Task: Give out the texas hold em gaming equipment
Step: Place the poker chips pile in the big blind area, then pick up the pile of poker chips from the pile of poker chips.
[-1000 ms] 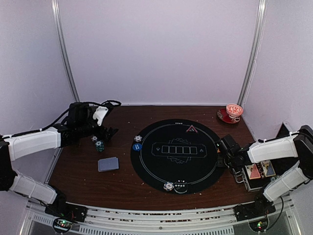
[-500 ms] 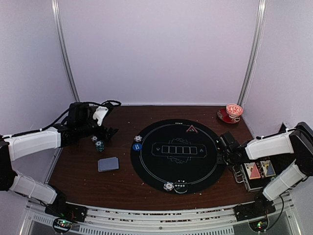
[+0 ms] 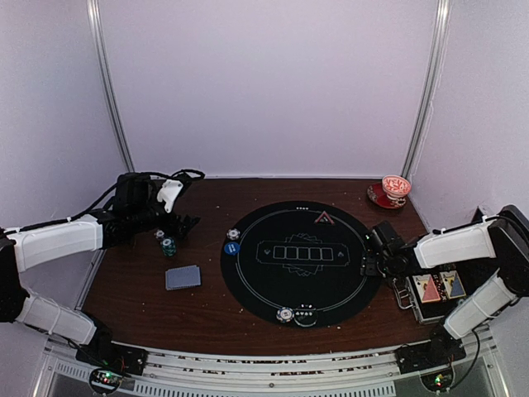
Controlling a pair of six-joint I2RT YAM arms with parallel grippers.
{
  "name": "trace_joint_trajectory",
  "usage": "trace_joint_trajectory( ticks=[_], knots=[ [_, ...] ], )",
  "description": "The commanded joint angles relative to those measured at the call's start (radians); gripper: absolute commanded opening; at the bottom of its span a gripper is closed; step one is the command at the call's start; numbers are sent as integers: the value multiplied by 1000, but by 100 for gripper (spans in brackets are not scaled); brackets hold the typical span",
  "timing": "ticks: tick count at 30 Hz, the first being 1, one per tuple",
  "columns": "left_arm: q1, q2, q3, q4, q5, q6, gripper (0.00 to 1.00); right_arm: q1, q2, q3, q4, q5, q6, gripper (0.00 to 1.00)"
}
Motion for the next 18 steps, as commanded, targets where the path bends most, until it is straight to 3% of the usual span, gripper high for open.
trace_joint_trajectory(
  ticks=[1,9,18],
  knots=[
    [3,5,-10,54,-3,-8,98,3,-59,30,-41,12,-12,83],
    [3,6,-7,54,-23,-5,98,89,-165,149,-85,13,-81,100],
    [35,33,54,-22,-83,19,98,189,-83,291,-66,43,-154,100]
  ],
)
